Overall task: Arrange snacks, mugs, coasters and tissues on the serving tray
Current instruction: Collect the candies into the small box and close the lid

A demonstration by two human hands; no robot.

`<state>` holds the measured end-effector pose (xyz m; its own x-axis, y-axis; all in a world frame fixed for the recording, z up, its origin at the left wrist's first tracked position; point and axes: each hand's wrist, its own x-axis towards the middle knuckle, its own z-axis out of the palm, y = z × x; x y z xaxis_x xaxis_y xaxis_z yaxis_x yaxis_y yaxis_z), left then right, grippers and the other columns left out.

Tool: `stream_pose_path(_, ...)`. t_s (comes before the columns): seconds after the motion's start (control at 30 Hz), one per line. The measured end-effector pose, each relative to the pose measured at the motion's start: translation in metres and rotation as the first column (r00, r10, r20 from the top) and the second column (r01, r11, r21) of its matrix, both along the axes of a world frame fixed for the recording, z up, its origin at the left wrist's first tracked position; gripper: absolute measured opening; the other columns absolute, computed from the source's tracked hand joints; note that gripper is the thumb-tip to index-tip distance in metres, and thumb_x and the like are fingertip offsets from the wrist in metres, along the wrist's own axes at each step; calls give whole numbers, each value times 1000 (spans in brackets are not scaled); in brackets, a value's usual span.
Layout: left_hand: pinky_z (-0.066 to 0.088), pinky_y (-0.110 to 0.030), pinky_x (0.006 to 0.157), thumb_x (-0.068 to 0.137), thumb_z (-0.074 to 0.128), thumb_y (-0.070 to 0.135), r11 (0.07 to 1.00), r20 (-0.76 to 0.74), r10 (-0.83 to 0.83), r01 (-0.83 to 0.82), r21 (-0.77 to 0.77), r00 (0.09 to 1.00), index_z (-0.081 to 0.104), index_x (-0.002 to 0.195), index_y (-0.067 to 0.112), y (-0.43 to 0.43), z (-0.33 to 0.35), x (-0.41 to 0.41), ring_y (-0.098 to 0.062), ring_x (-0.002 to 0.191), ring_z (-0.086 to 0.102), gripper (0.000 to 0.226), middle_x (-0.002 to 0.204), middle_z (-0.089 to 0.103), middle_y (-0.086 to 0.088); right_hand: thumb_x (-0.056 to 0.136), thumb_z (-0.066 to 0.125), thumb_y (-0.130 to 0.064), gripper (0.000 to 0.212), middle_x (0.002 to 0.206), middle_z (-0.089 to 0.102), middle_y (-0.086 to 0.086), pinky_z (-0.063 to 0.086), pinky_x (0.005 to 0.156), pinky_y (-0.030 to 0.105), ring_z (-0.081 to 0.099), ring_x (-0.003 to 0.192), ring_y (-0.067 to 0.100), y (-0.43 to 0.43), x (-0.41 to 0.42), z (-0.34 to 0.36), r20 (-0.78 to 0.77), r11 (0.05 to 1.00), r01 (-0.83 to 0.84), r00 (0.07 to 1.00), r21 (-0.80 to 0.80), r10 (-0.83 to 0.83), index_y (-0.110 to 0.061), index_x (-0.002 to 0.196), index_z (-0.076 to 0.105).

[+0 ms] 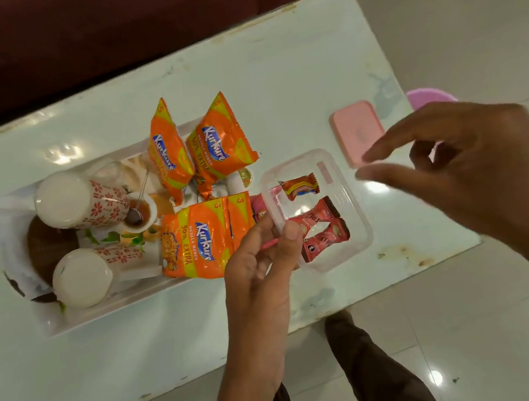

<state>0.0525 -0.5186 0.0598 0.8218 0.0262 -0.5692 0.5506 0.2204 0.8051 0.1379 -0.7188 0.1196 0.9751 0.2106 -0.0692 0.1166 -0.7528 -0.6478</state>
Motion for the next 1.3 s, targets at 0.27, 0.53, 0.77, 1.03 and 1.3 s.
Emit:
stream_pose_path(0.27, 57, -21, 86, 80, 69, 51, 1000, 0, -5, 5, -26, 1000, 71, 115, 43, -31, -6, 12, -10, 113, 70, 36, 119, 75, 10, 80, 70, -44, 60, 127, 61, 8, 47, 91, 32, 58, 106, 24, -32, 41, -139, -140, 890, 383, 895, -246, -423, -13, 129, 54)
stream_pose_path(0.53, 58, -22, 86, 82, 67, 46, 1000, -29, 7, -7, 6, 1000, 71, 110, 50, -45, -17, 22, -6, 111, 70, 28, 114, 75, 15, 72, 66, -65, 88, 133, 49, 15, 48, 86, 47, 46, 117, 34, -18, 59, -189, -73, 795, 372, 886, -478, -459, -14, 137, 37)
stream_pose_path(0.77, 60, -31, 87, 80, 67, 47, 996, -70, 80, -77, 37, 994, 56, 137, 38, -50, -20, 27, -10, 115, 68, 59, 123, 71, 9, 65, 69, -68, 90, 129, 60, -3, 53, 77, 27, 63, 104, 12, -32, 40, -104, -307, 797, 604, 760, 11, -572, -23, 139, 46)
stream_pose_path(1.03, 58, -37, 93, 67, 65, 65, 997, -21, 37, -35, 73, 999, 49, 141, 48, -54, -9, 25, -11, 118, 66, 78, 126, 68, 11, 59, 74, -67, 90, 127, 46, -14, 55, 89, 34, 53, 115, 12, 18, -29, -17, -247, 904, 418, 889, 91, -386, -33, 137, 43)
stream_pose_path(1.3, 57, -19, 79, 77, 63, 58, 994, 1, 94, -94, 59, 996, 52, 137, 50, -48, -2, 17, 5, 112, 64, 62, 115, 66, 36, 57, 63, -74, 94, 126, 41, -13, 35, 78, 6, 42, 108, 4, 38, -40, -24, -217, 911, 409, 895, 48, -390, -31, 139, 42)
